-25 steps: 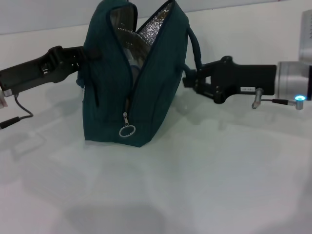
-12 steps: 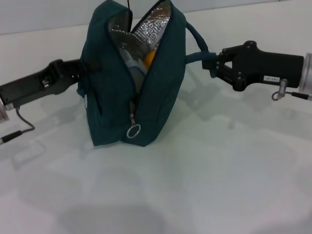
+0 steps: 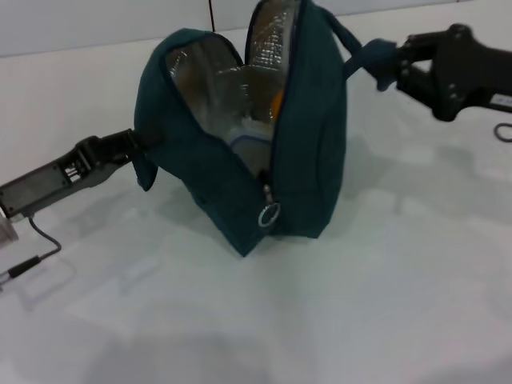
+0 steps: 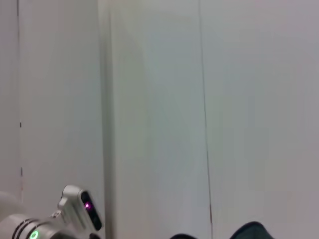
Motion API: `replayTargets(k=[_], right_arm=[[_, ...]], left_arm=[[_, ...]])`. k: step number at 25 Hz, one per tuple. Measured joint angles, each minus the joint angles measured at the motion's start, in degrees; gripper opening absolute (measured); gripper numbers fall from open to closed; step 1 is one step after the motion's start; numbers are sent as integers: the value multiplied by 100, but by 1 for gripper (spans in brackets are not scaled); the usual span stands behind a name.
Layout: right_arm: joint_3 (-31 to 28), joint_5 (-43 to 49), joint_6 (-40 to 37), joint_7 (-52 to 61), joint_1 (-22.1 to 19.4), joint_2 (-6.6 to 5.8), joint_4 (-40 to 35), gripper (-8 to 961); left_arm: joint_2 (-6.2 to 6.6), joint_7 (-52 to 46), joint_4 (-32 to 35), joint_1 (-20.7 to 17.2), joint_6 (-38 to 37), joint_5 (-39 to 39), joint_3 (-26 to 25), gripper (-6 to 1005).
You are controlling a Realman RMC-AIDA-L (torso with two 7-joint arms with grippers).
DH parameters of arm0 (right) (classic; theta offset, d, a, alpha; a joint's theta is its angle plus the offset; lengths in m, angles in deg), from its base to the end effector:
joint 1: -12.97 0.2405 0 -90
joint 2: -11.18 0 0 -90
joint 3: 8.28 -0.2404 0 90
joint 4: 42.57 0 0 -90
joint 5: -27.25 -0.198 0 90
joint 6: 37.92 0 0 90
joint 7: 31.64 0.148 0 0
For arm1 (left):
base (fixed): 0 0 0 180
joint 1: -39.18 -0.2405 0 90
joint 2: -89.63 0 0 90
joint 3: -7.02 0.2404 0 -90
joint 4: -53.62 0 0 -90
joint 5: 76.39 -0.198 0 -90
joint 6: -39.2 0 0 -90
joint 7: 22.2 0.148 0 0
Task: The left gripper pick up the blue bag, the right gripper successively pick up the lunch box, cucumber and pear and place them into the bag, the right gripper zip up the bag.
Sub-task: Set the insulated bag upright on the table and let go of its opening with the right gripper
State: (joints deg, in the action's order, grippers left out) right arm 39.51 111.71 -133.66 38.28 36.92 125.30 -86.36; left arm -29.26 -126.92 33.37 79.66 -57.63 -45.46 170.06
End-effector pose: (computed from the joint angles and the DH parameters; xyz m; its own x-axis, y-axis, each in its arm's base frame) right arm 0.2153 0.3144 0.0772 0.6965 0.0478 -0.7160 -0.2823 -0.8991 -0.3346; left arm -0.2329 0.3151 -0.0060 0.0989 0.7754 0.6237 0.7979 -0.4363 0.4160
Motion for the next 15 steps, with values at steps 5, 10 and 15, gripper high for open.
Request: replayTargets(k=[5, 10, 15], right_arm=[[-137, 63, -225, 81, 15, -62, 18, 69], [-174, 68, -498, 186, -6, -151, 89, 69], [-155, 152, -575, 430, 16, -198, 200, 69]], left_arm=[[-34, 268, 195, -134, -2, 5, -1, 85], [-39, 533, 369, -291, -3, -16, 0, 85], [-35, 565, 394, -354, -3, -38, -1, 85]])
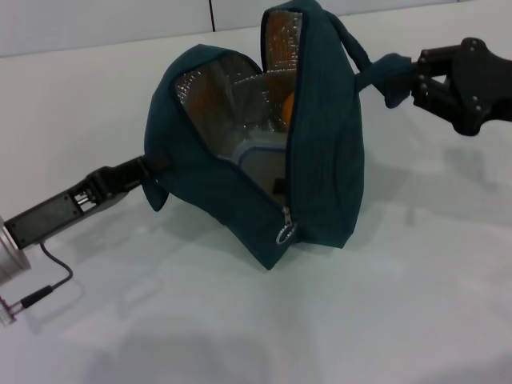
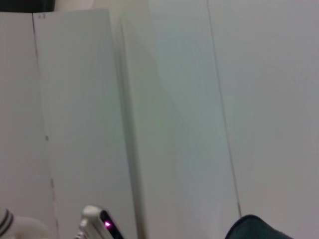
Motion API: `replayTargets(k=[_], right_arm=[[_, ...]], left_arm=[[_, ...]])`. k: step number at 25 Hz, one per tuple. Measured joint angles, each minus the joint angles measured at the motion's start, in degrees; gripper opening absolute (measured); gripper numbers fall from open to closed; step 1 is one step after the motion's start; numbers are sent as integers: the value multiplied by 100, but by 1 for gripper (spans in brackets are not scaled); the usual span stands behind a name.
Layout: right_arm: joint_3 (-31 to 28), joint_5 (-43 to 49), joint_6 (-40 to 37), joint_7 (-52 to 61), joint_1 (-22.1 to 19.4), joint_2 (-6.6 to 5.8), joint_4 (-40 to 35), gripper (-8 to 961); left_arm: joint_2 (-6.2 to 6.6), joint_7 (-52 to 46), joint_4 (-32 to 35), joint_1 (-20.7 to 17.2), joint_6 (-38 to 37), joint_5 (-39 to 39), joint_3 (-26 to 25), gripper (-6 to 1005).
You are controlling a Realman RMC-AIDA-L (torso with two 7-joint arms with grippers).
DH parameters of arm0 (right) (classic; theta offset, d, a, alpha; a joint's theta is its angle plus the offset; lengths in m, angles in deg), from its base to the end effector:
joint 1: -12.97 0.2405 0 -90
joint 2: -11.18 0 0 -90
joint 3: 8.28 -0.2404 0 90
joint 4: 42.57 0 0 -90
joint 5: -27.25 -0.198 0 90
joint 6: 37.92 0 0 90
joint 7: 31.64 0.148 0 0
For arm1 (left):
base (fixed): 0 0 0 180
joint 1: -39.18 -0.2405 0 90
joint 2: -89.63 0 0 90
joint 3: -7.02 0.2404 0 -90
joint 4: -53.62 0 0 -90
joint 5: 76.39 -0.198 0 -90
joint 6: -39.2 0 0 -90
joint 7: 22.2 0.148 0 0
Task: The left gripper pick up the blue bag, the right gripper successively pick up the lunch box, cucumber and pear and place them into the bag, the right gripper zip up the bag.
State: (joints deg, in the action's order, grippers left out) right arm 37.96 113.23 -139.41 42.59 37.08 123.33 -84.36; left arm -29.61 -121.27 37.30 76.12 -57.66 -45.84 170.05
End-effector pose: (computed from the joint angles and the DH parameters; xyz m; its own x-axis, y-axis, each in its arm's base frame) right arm 0.2201 0.3030 0.0851 0.6726 -0.0306 -0.7394 -0.2948 -0.9275 -0.2297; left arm -0.2399 0.2956 -0.0189 0.1068 0.7625 0.6381 0.7823 -0.4606 0.4195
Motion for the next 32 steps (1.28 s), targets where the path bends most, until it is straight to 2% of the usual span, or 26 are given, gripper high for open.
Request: replayTargets(k=[6, 18, 22, 27, 32], right_arm=[[-7, -26, -217, 89, -42, 34, -145, 69], [45, 722, 6, 693, 102, -145, -11, 70], [2, 799, 24, 757, 73, -96, -5, 70], [-101, 706, -210, 1009, 11, -137, -137, 265], [-504, 675, -888, 1242, -4, -208, -351, 392]], left_arm=[[-10, 19, 51, -15, -53, -149, 0, 85], [-6, 9, 180, -62, -218, -37, 1, 85], [-12, 19, 182, -58, -220, -47, 1, 85], [-12, 21, 182, -73, -220, -48, 1, 85], [-14, 24, 189, -73, -214, -64, 1, 85]])
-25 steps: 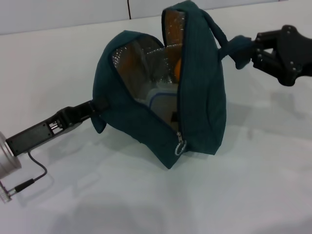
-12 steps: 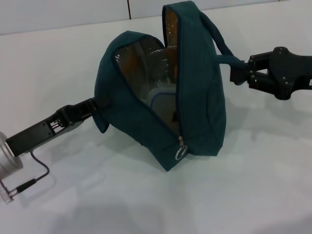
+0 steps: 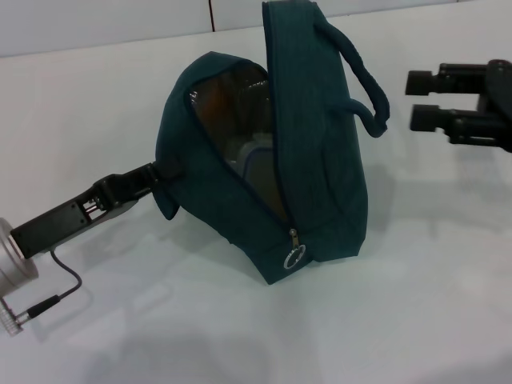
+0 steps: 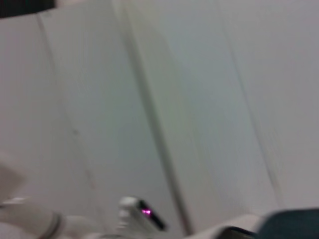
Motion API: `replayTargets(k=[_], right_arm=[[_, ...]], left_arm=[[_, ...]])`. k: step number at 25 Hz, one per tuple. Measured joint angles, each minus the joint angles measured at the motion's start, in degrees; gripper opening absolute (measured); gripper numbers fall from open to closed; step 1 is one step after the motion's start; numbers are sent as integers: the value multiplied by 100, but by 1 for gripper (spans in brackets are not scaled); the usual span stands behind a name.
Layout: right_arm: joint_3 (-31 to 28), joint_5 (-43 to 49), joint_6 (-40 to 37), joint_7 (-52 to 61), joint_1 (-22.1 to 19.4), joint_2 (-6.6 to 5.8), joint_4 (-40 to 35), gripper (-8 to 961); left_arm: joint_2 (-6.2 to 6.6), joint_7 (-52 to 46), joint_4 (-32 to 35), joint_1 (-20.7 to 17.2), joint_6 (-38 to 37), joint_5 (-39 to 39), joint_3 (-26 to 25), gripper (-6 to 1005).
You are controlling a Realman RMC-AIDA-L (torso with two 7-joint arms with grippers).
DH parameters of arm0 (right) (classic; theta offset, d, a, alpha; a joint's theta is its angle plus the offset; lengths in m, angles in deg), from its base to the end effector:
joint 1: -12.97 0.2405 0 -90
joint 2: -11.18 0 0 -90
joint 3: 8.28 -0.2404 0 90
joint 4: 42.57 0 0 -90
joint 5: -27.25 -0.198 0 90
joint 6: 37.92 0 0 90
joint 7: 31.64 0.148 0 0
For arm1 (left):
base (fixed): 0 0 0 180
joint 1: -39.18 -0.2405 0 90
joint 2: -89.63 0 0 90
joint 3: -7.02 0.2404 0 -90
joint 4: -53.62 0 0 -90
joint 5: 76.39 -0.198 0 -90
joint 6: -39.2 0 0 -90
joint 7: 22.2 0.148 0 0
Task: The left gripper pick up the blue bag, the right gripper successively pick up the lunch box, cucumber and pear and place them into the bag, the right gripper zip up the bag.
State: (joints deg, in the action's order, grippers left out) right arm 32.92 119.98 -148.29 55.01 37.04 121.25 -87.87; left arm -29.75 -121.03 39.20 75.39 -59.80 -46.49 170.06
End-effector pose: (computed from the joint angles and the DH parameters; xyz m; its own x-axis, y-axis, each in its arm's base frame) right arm 0.2242 0.2861 0.1056 0.6773 -0.1983 -0.7085 -0.3366 -0.9398 -0.0587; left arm -0.2339 0.2862 -0.0235 0.0973 0.7796 0.6187 0.7482 -0.4672 0.4711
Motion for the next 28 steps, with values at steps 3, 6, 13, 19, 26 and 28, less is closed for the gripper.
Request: replayTargets(k=[3, 6, 13, 19, 26, 28], right_arm=[[-20, -27, -652, 49, 122, -46, 31, 468], [132, 114, -1146, 176, 289, -49, 74, 560], [579, 1325, -1118, 383, 557, 20, 349, 748], [608, 2076, -688, 384, 707, 168, 550, 784], [1253, 2319, 281, 630, 779, 239, 671, 783], [1405, 2322, 418, 684, 818, 255, 673, 783]], left_arm=[[-5, 1, 9, -2, 20, -6, 0, 85], [-8, 50, 104, -1, 28, -4, 0, 85], [-10, 145, 239, 25, 46, 13, 0, 86], [-3, 160, 281, 10, 56, 17, 0, 86], [-4, 168, 274, 0, 58, 8, 0, 86], [-5, 170, 272, 0, 63, 0, 0, 86]])
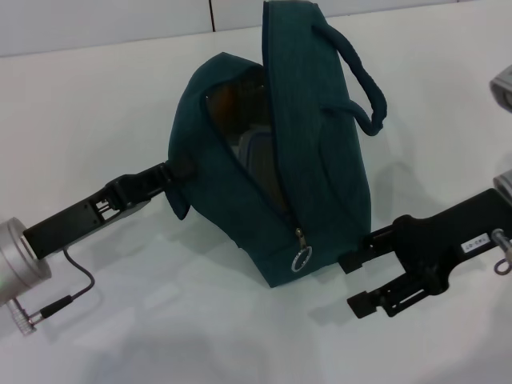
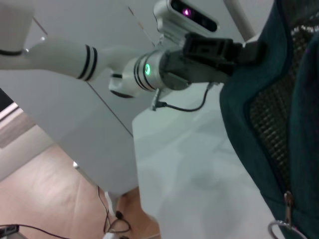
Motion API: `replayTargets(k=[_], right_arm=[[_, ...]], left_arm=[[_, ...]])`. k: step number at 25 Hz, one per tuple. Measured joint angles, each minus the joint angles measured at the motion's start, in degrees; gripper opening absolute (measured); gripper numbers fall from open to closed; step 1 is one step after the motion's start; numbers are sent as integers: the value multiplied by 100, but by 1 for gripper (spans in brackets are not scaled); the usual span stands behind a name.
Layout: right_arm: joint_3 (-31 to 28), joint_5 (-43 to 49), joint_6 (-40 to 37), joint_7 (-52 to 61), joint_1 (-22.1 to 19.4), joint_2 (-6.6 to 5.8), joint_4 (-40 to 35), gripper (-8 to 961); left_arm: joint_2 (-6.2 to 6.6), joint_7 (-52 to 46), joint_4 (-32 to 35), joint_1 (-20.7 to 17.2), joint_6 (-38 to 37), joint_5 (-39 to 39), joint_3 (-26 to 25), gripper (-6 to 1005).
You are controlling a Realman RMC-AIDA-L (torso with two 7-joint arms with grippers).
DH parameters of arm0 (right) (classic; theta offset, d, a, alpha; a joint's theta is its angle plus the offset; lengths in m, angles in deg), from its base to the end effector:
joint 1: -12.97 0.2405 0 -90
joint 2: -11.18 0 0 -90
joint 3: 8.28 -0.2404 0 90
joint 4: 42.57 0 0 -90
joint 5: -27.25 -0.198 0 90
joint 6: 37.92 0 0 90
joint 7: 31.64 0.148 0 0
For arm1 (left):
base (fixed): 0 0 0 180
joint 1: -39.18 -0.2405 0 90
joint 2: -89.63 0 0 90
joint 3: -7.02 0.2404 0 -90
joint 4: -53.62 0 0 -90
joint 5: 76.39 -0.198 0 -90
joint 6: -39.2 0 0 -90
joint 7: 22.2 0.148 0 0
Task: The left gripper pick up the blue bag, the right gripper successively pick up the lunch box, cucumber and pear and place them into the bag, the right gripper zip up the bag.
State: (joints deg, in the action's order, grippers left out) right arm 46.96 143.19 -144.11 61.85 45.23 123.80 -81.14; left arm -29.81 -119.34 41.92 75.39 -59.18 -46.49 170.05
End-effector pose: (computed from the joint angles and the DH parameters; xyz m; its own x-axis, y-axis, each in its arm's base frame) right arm 0.2281 0.2779 0.0149 0.8412 -0.4853 -0.2387 -0.4268 -0.8667 0.2583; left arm -0.2268 0.2846 -0.0304 0.1016 0.7773 0.6209 0.7268 -0.4842 0.4872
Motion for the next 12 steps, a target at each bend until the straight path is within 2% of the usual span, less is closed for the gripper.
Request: replayTargets(k=[12], right_arm=[[196, 13, 748, -39, 108, 198, 2, 782]], left_arm=[[-9, 9, 10, -10, 31, -19, 0, 86]])
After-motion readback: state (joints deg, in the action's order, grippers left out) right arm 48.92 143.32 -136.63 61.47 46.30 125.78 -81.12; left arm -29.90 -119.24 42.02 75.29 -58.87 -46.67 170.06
